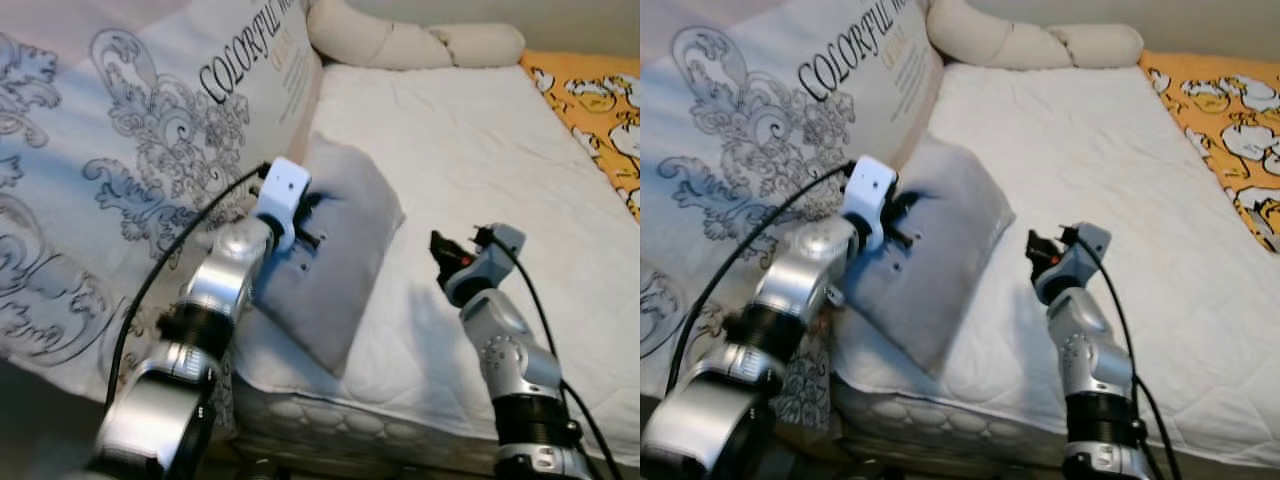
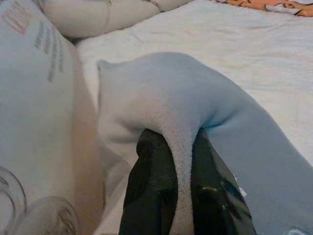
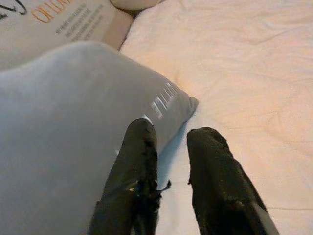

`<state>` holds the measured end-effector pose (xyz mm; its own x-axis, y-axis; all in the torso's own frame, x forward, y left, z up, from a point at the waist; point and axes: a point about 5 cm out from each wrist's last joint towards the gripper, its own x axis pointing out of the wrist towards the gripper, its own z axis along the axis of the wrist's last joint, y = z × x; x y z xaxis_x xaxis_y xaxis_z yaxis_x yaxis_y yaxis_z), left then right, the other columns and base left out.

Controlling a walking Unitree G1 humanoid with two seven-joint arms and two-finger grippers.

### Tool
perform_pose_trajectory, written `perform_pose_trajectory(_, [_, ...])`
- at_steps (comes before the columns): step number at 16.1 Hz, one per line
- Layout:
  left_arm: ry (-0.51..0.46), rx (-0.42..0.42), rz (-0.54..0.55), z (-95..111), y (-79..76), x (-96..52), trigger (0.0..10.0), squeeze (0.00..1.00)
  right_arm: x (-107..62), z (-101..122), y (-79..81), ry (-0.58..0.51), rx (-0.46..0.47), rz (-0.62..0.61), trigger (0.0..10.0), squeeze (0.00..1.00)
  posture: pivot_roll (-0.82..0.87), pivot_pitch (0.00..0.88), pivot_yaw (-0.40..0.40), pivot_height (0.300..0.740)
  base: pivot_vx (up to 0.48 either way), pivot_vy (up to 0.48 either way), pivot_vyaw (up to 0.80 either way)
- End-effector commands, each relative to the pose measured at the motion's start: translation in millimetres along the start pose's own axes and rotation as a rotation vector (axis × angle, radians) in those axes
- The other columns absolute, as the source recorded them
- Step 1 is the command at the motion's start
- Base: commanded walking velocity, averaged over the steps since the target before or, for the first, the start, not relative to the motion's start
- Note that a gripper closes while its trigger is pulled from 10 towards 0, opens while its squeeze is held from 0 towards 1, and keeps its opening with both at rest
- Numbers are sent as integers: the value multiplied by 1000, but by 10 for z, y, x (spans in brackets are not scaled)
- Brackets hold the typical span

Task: Clean up the room

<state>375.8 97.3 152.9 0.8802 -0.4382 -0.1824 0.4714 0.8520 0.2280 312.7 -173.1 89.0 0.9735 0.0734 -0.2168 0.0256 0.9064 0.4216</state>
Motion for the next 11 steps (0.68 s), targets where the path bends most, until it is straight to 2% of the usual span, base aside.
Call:
perform_pose_trajectory(1, [-45,57,61,156,111,62,10000,0,31,33,98,-8,-92,64,10000,1000,-100,0,56,740,0,0,0])
perform_pose_trajectory(2, [-31,83,82,145,147,79,10000,0,14,39,158,-7,-134,143,10000,1000,-108,0,60,740,0,0,0])
perform_pose_trajectory(3, [8,155,107,94,200,86,10000,0,-21,34,249,5,-178,254,10000,1000,-119,0,68,740,0,0,0])
perform_pose_trajectory(5, [116,216,235,-69,400,17,10000,0,-198,-48,379,82,-370,534,10000,1000,-131,0,80,740,0,0,0])
perform_pose_trajectory(7, [149,209,321,-135,516,-50,10000,0,-271,-17,328,80,-375,585,10000,1000,-128,0,77,740,0,0,0])
perform_pose_trajectory(8, [148,229,432,-207,603,-171,10000,0,-338,96,230,48,-387,626,10000,1000,-120,0,70,740,0,0,0])
perform_pose_trajectory(11, [122,295,490,-266,522,-284,10000,0,-406,155,172,48,-410,678,10000,1000,-112,0,55,740,0,0,0])
